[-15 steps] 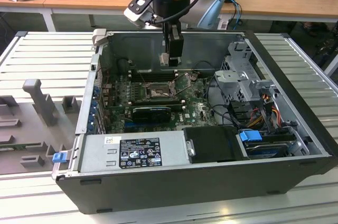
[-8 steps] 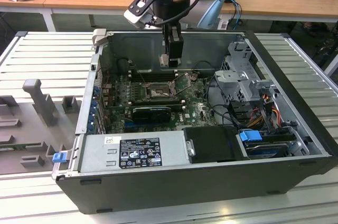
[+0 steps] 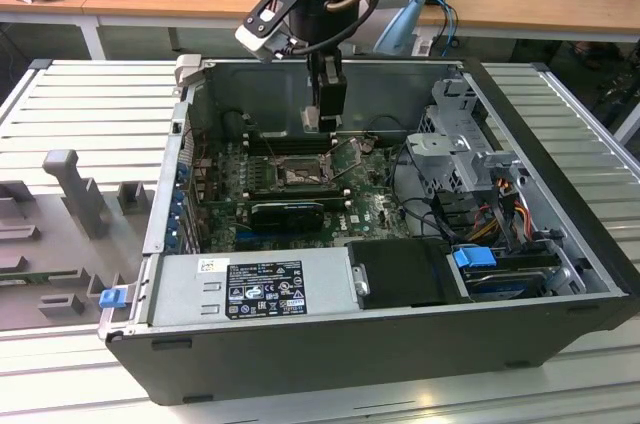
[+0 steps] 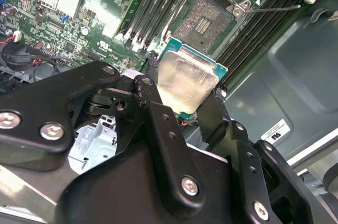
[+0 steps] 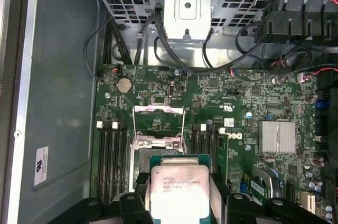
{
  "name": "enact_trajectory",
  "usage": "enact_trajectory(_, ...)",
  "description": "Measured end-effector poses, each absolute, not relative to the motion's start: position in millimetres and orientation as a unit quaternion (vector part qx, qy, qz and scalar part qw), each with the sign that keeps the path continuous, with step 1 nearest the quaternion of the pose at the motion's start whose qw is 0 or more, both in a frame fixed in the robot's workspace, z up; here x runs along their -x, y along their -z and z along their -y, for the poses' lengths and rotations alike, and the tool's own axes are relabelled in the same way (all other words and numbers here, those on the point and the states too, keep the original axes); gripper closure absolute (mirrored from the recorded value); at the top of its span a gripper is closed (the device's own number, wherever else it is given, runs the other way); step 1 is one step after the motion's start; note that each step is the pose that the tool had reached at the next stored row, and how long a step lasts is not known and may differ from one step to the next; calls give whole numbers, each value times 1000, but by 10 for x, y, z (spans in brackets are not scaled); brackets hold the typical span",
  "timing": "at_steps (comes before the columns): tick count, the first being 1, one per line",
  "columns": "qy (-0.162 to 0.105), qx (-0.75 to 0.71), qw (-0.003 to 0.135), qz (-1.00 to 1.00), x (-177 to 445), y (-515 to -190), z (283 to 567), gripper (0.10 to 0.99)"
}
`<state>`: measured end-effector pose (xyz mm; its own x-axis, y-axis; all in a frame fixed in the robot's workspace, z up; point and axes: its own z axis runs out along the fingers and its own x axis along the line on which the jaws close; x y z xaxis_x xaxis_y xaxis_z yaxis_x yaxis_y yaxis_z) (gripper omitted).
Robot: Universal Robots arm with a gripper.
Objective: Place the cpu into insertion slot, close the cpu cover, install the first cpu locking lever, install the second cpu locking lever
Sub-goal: 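Place the cpu into insertion slot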
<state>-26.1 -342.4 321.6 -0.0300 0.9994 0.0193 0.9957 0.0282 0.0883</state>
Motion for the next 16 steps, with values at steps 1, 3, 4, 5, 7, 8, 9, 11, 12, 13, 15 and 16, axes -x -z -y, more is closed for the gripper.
enact_trajectory(1, -38, -696, 24, -717, 261, -3209, 3424, 553)
enact_trajectory(3, -38, -696, 24, -717, 261, -3197, 3424, 553)
enact_trajectory(4, -38, -696, 24, -717, 261, -3187, 3424, 553)
enact_trajectory(5, -38, -696, 24, -717, 261, -3180, 3424, 553)
enact_trajectory(7, -38, -696, 24, -717, 261, -3168, 3424, 553)
enact_trajectory(8, -38, -696, 24, -717, 261, -3161, 3424, 553)
enact_trajectory(9, -38, -696, 24, -717, 261, -3150, 3424, 553)
enact_trajectory(11, -38, -696, 24, -717, 261, -3114, 3422, 553)
enact_trajectory(12, -38, -696, 24, -717, 261, -3091, 3419, 553)
enact_trajectory(13, -38, -696, 24, -717, 261, -3067, 3418, 553)
enact_trajectory(15, -38, -696, 24, -717, 261, -3024, 3418, 553)
enact_trajectory(16, -38, -696, 24, -717, 261, -3012, 3418, 553)
